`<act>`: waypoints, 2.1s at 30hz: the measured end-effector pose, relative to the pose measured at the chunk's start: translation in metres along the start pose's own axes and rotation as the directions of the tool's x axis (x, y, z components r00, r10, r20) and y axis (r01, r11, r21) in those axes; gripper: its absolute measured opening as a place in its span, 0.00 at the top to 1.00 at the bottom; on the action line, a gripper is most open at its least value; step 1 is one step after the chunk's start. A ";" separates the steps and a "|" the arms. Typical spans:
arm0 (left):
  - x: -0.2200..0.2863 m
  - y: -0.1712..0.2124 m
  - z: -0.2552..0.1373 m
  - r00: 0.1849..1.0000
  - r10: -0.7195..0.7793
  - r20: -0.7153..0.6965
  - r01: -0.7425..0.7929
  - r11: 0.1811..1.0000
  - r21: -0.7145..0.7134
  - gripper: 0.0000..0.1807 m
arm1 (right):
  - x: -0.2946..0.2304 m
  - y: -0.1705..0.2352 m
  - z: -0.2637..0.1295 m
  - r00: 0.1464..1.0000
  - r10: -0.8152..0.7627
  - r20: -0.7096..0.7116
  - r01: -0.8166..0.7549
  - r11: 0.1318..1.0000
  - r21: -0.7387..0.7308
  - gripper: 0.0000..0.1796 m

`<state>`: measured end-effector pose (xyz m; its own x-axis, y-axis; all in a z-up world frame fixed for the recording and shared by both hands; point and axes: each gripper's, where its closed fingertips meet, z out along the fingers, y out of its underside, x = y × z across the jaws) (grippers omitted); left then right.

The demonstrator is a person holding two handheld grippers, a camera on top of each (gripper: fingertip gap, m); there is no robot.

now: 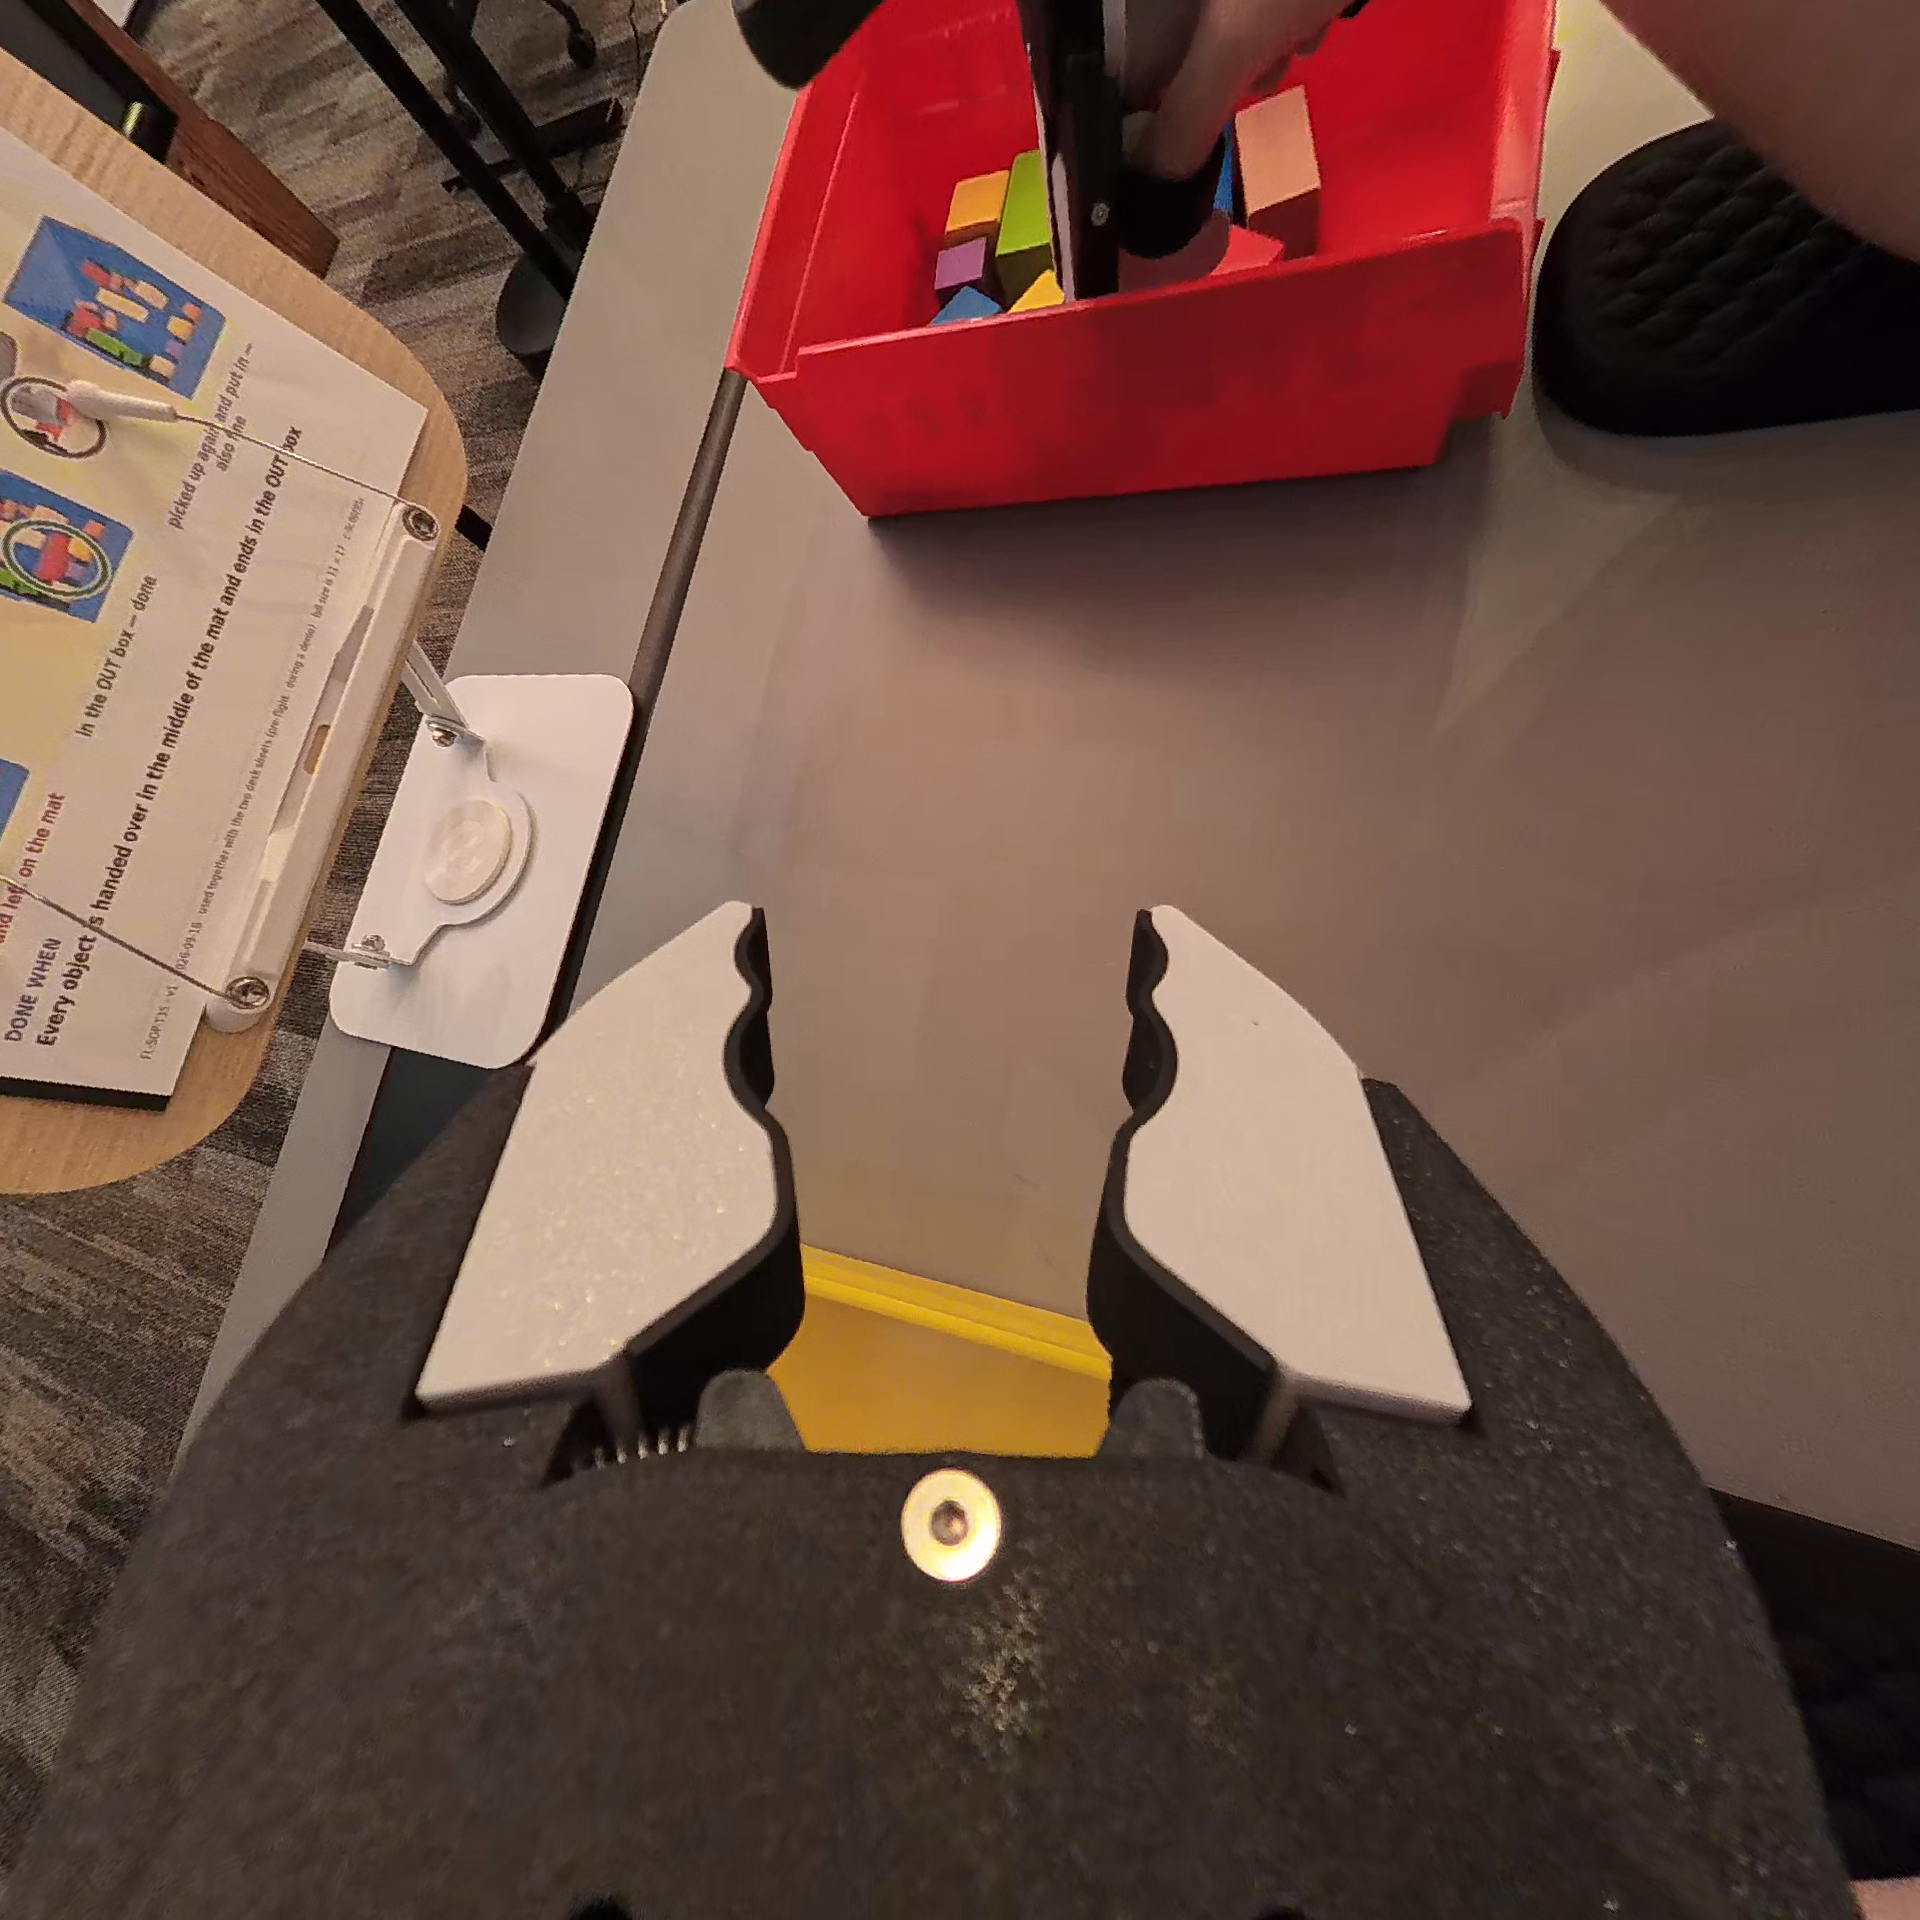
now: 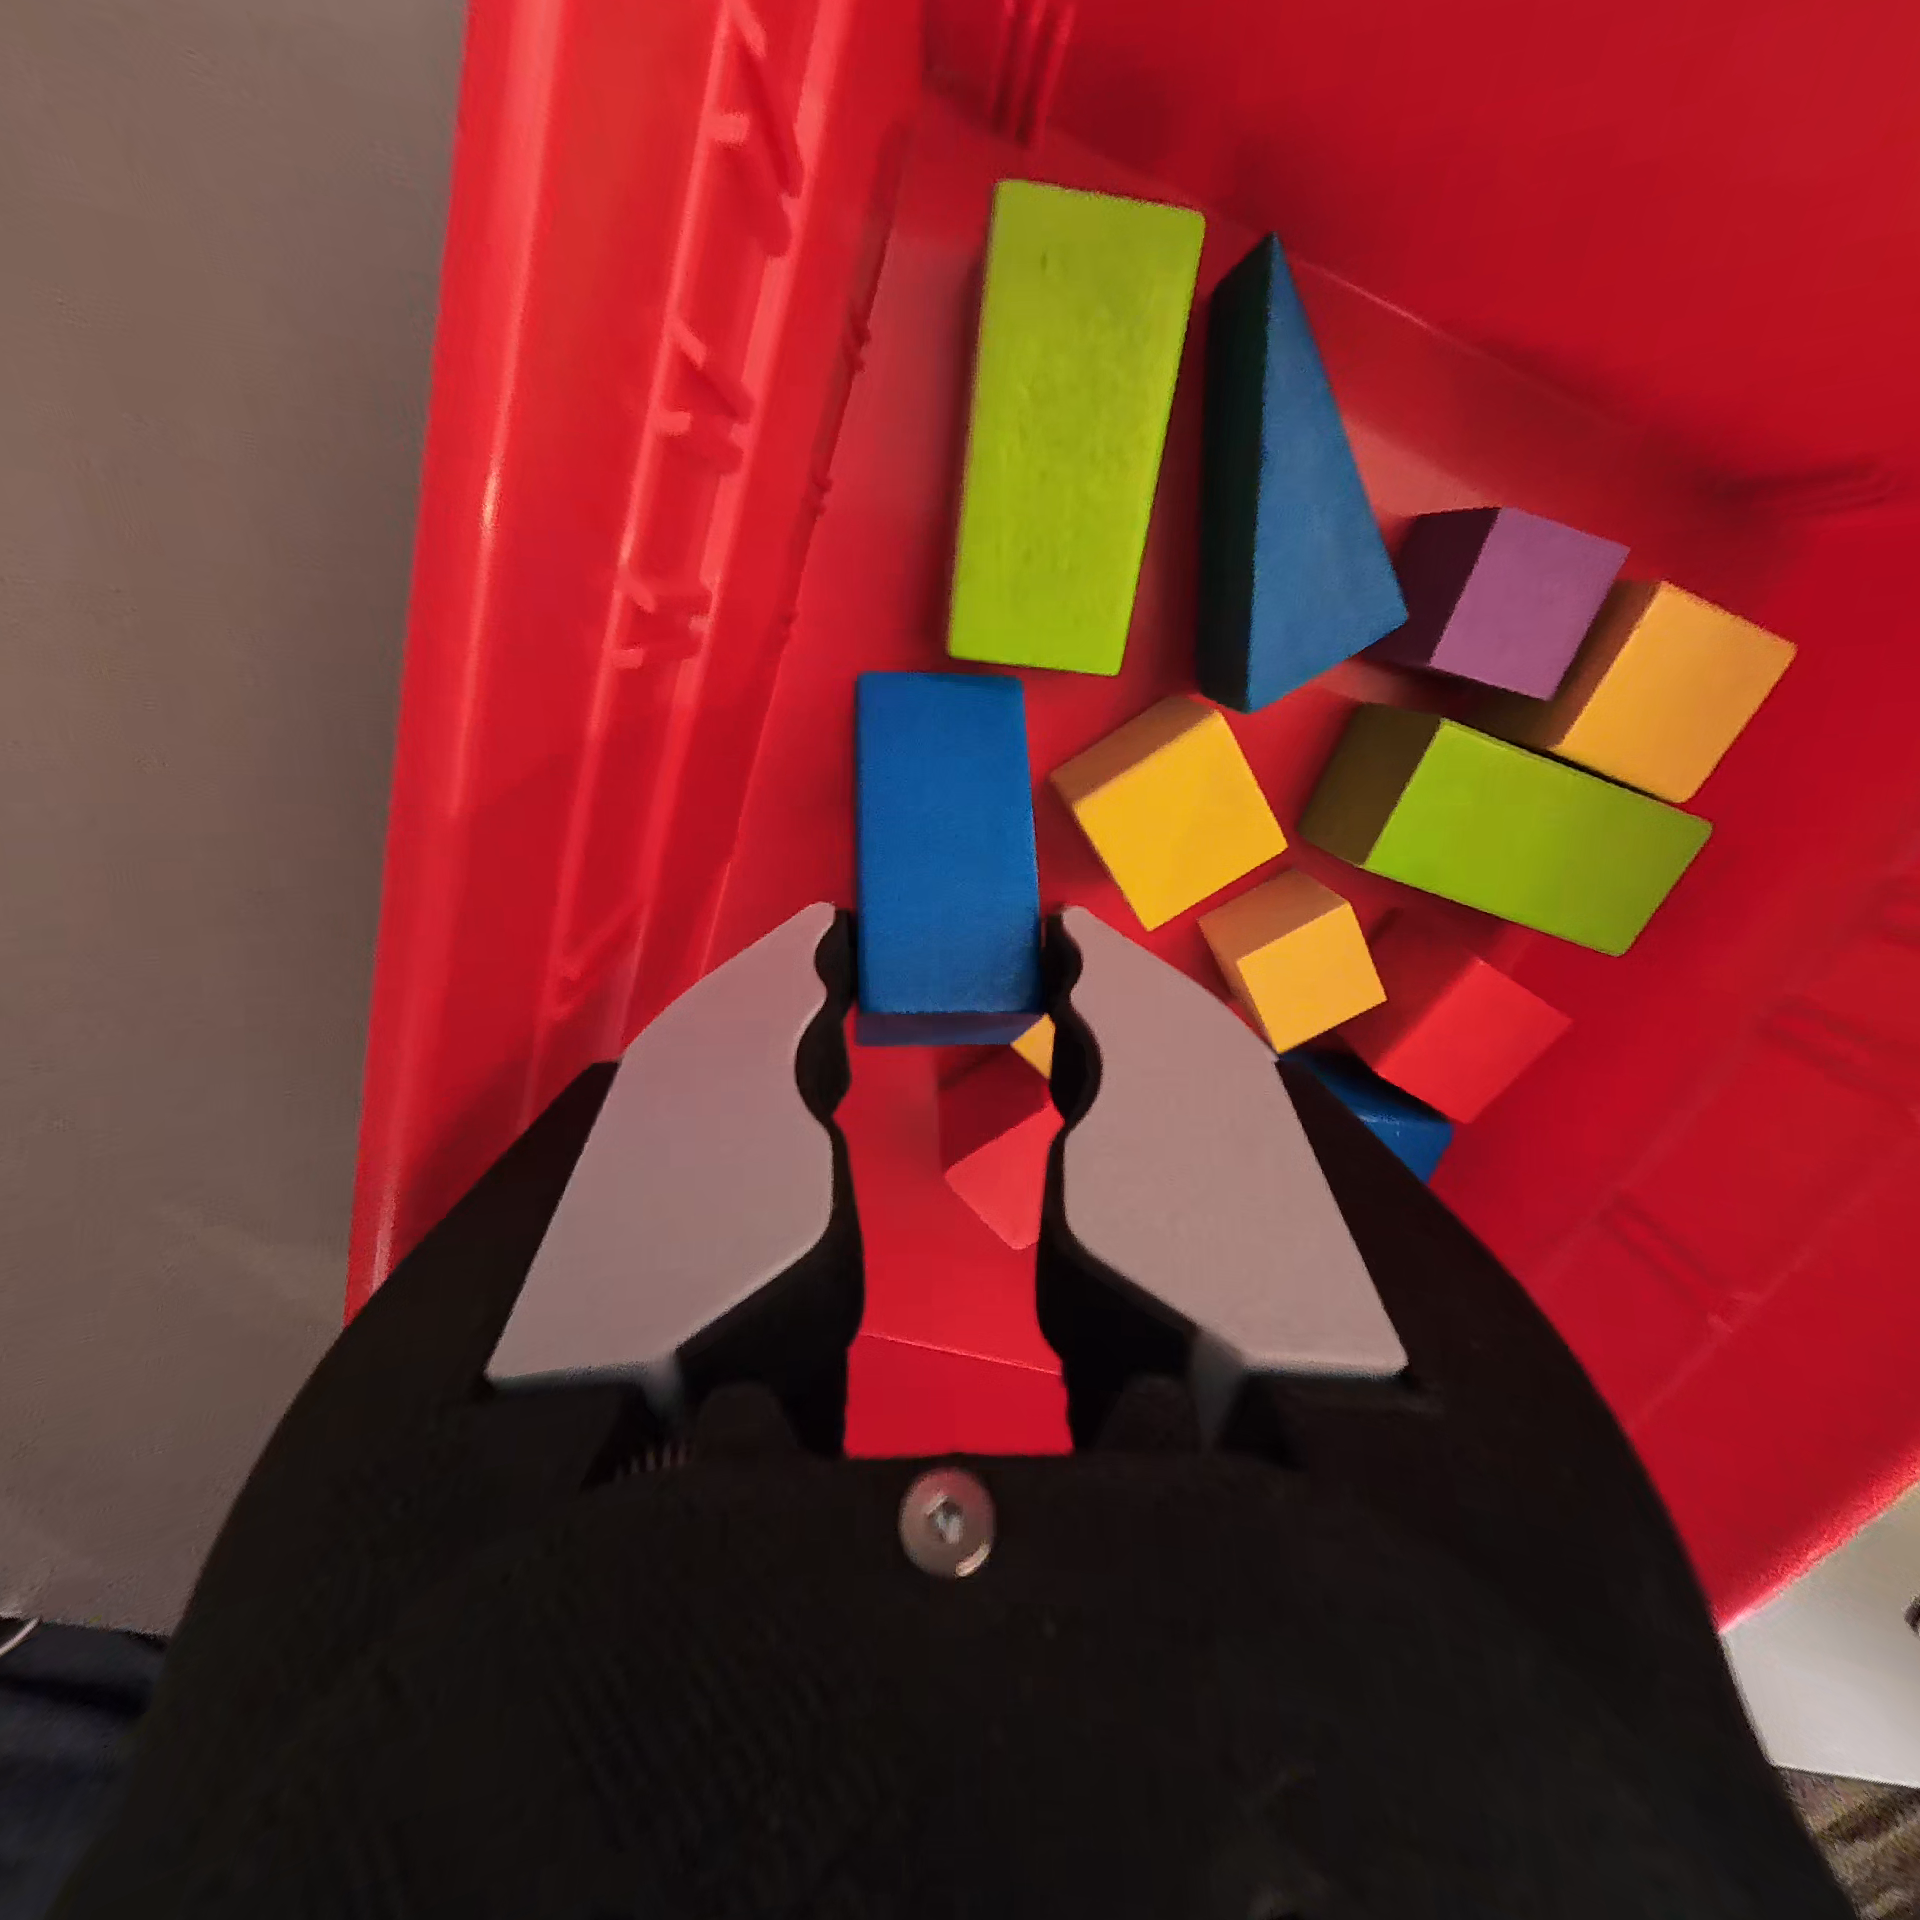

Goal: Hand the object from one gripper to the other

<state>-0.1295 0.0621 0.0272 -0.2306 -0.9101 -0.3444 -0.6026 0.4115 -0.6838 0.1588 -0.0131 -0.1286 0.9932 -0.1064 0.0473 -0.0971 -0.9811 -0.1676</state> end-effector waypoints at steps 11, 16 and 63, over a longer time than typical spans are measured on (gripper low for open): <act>0.001 0.006 0.007 1.000 0.013 0.003 -0.013 0.999 -0.050 0.63 | -0.003 0.010 0.013 0.999 0.025 0.028 -0.022 0.996 -0.082 0.80; 0.002 0.006 0.007 1.000 0.022 0.003 -0.021 0.998 -0.056 0.64 | -0.006 0.012 0.023 0.999 0.027 0.041 -0.023 0.993 -0.112 0.80; -0.140 0.220 -0.013 0.626 -0.565 0.538 0.735 0.658 -0.165 0.71 | -0.035 -0.002 -0.167 0.985 -0.140 -0.100 0.171 0.846 0.504 0.77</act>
<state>-0.2400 0.2797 -0.0667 0.6073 -0.7748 -0.1757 -0.6915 -0.4066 -0.5970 0.1137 -0.0343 0.0349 0.9855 0.0162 0.1688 0.1205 -0.7671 -0.6301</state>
